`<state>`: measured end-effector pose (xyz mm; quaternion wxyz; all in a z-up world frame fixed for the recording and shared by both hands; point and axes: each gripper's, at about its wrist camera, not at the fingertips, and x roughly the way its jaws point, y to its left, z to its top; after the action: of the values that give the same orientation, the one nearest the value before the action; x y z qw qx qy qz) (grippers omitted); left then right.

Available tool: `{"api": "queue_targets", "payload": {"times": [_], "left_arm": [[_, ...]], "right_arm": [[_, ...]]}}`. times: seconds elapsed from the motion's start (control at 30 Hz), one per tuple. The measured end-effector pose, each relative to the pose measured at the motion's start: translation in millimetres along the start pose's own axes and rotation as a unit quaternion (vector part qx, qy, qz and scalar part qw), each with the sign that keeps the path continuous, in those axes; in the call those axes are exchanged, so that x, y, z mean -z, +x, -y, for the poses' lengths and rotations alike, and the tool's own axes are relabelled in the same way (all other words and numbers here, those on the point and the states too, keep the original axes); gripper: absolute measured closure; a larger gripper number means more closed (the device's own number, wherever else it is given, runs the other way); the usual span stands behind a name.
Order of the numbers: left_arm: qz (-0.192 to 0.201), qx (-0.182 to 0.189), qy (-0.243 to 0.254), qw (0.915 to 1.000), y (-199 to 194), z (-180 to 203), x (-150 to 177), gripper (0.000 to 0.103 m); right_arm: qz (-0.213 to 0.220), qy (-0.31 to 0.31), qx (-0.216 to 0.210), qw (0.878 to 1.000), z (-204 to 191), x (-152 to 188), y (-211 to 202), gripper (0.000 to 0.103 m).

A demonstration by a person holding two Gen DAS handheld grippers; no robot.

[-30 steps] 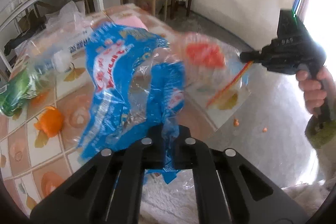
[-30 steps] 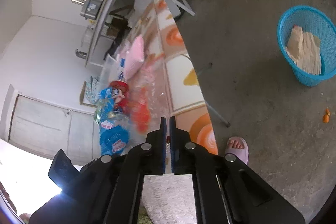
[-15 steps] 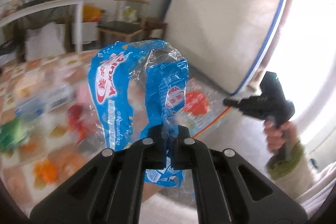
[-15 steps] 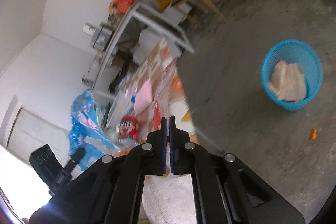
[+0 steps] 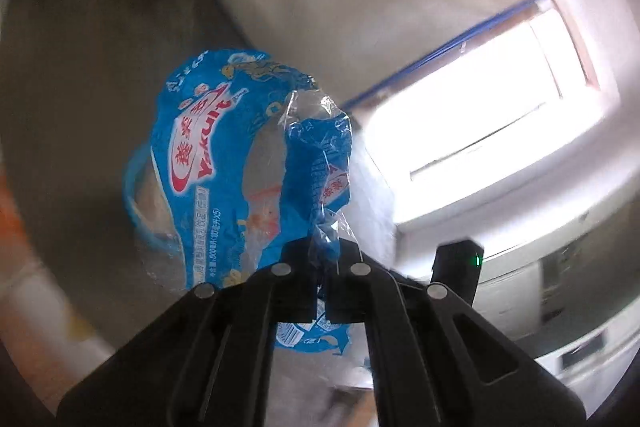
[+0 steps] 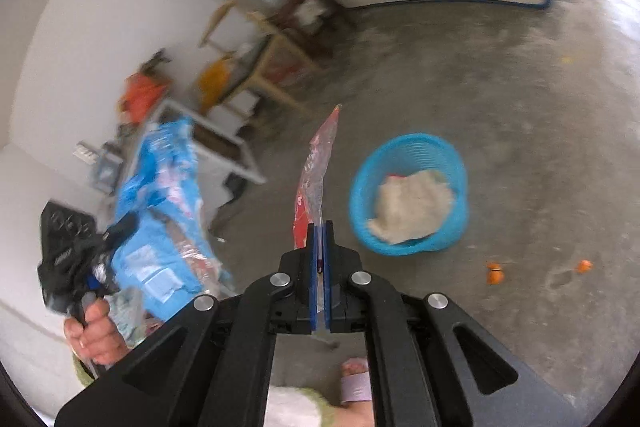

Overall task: Collect trash
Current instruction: 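Lift both bags and carry them toward the blue wastebasket, then open the left tool over the basket to drop the blue bag while the right tool drops the clear bag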

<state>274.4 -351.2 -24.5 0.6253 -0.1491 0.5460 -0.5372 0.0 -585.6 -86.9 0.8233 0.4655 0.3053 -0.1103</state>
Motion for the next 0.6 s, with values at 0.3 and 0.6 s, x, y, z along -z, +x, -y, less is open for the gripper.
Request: {"api": "queue_targets", "payload": {"times": [0.3, 0.6], "left_arm": [[-0.085, -0.071, -0.117, 0.987, 155.7, -102.2, -41.9, 0.102], [-0.109, -0.14, -0.146, 0.9732, 231.2, -148.7, -50.4, 0.087]], "right_arm": [[0.0, 0.068, 0.049, 0.996, 68.7, -0.1, 21.6, 0.1], [-0.001, 0.079, 0.086, 0.993, 88.4, 8.5, 38.0, 0.101]]}}
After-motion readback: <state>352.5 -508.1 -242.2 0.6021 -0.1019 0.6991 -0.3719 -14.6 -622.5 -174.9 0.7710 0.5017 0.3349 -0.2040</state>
